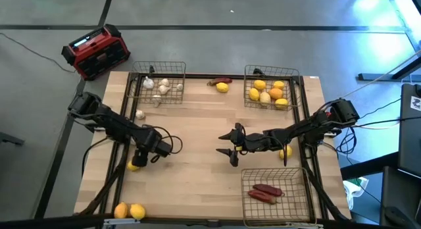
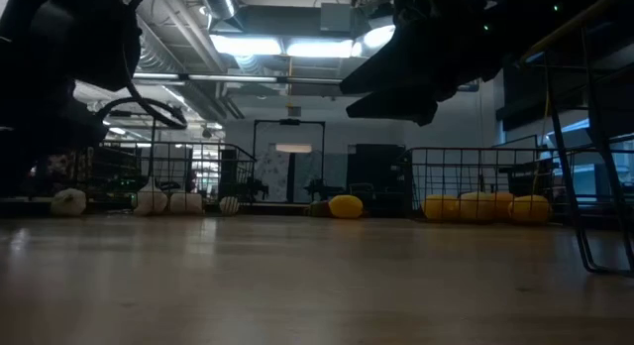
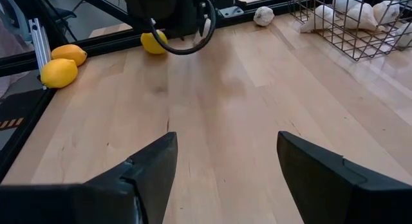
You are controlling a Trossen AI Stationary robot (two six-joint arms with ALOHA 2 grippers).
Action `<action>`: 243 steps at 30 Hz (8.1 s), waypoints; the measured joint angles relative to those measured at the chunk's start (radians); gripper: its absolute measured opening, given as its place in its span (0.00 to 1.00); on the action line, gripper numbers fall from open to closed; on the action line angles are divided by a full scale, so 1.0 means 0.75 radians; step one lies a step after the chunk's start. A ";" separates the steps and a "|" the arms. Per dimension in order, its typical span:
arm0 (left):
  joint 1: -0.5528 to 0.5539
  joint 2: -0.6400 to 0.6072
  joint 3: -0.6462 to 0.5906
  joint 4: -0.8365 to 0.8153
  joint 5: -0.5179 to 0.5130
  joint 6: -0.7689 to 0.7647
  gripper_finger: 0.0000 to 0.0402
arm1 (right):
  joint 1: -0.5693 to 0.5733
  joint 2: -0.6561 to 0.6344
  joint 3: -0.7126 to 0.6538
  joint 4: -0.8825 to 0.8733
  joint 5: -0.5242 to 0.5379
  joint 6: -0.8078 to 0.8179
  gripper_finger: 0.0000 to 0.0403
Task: Sort produce into baskets
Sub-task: Put the white garlic into the top left wire basket
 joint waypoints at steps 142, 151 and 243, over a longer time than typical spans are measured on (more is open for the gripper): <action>1.506 -0.141 0.201 0.914 -0.743 0.406 0.01 | 0.000 0.001 0.000 -0.013 0.039 -0.010 0.66; 1.508 -0.141 0.201 0.836 -0.746 0.372 0.02 | 0.000 0.001 0.000 -0.012 0.039 -0.010 0.66; 0.572 -0.023 0.152 -0.170 -0.687 -0.778 0.71 | 0.000 0.001 0.000 -0.001 0.059 0.001 0.66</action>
